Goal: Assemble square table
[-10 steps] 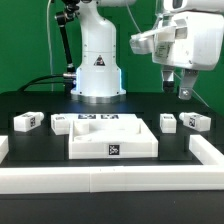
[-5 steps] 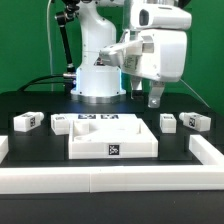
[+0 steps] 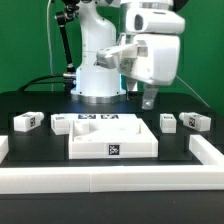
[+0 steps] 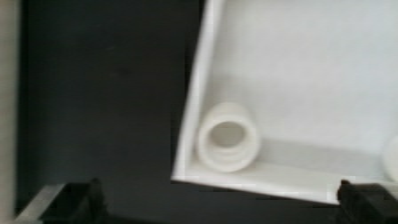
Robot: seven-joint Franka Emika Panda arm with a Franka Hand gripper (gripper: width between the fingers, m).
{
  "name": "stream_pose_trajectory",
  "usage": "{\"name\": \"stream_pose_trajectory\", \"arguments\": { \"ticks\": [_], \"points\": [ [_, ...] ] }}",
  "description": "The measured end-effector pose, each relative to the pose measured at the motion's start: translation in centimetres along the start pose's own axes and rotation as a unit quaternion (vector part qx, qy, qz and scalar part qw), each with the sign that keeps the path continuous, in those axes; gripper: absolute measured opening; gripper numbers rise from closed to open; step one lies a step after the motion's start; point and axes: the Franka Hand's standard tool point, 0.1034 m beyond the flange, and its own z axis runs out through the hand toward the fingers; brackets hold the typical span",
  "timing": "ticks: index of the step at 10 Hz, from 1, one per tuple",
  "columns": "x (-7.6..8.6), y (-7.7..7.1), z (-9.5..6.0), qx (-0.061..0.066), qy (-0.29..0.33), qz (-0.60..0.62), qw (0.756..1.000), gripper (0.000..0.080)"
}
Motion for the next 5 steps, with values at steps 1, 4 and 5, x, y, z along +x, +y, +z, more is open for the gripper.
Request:
{"name": "stream_pose_trajectory", "arguments": {
  "ticks": [1,4,5],
  "points": [
    [0.3,-1.8,0.5,-0.005,0.003,-0.001,1.0,0.0649],
    [0.6,-5.0,1.4,0.003,0.007,0.0,1.0,0.0649],
    [0.6,-5.3,1.6,0.006,0.007,-0.001,1.0,0.0649]
  ]
}}
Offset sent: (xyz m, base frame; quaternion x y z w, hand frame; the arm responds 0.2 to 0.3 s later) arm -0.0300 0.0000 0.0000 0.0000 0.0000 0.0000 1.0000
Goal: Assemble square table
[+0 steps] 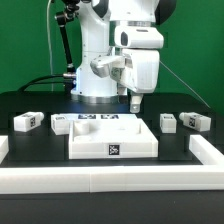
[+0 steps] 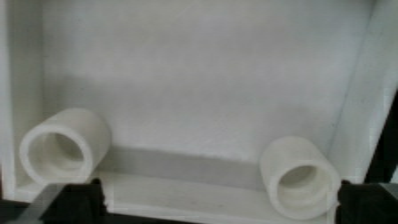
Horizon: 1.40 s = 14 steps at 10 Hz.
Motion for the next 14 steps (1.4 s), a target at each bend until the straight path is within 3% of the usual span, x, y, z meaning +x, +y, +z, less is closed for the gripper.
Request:
{"name": "stream_pose_trajectory", "arguments": {
  "ticks": [3,5,9,12,14],
  "points": [
    [0.2,-1.8,0.5,0.013,0.001,-0.001,1.0,0.0649],
    [-0.1,-4.6,1.7,0.023,0.006,0.006,1.0,0.0649],
    [-1.8,-5.6,3.5,0.043,0.013,0.029,0.999,0.0649],
    [-1.8,-5.6,3.5,0.043,0.013,0.029,0.999,0.0649],
    [-2.0,-6.0,4.4,0.051,0.016,0.033,0.998,0.0649]
  ]
}}
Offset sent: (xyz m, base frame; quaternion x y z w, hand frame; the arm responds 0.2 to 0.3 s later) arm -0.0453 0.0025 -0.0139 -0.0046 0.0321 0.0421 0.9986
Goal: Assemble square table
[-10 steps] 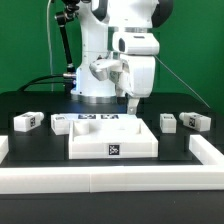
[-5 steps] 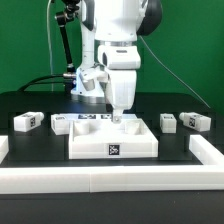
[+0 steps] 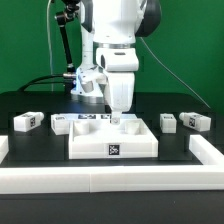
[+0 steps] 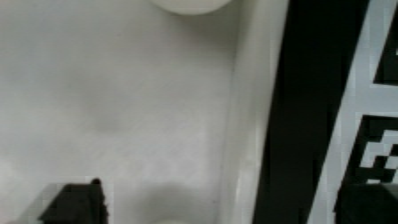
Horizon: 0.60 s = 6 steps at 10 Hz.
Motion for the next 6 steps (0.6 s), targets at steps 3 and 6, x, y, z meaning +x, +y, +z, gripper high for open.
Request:
{"name": "stream_pose_trajectory", "arguments": {
  "ticks": [3,6],
  "points": [
    [0.15,-0.13,1.5,0.008,0.006,0.007,1.0,0.0649],
    [0.17,-0.09,1.64,0.009,0.006,0.007,1.0,0.0528]
  ]
}}
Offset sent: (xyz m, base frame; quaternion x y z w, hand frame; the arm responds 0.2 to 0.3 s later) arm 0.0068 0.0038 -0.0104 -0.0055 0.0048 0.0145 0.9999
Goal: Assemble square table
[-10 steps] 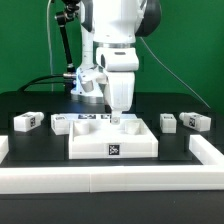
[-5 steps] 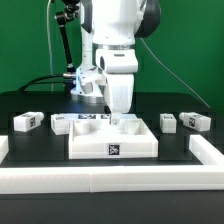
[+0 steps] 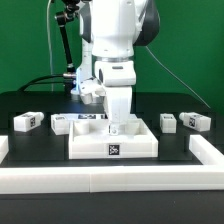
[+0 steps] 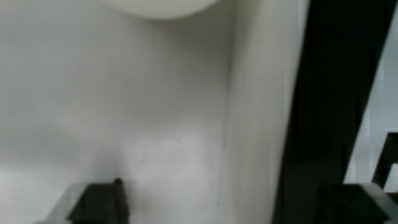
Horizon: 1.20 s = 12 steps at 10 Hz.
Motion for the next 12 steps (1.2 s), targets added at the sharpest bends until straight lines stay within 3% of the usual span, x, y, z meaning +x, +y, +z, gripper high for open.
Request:
{"name": "stream_pose_trajectory", "arguments": {
  "ticks": [2,3,4,11,12],
  "points": [
    [0.0,0.0,0.0,0.0,0.0,0.0,1.0,0.0252],
    [0.0,0.0,0.0,0.001,0.0,0.0,1.0,0.0252],
    [0.0,0.1,0.0,-0.002,0.0,0.0,1.0,0.0071],
    [0.0,0.3,-0.1,-0.006,0.0,0.0,1.0,0.0061],
    [0.2,1.4,-0.3,-0.012,0.0,0.01,1.0,0.0061]
  ]
}}
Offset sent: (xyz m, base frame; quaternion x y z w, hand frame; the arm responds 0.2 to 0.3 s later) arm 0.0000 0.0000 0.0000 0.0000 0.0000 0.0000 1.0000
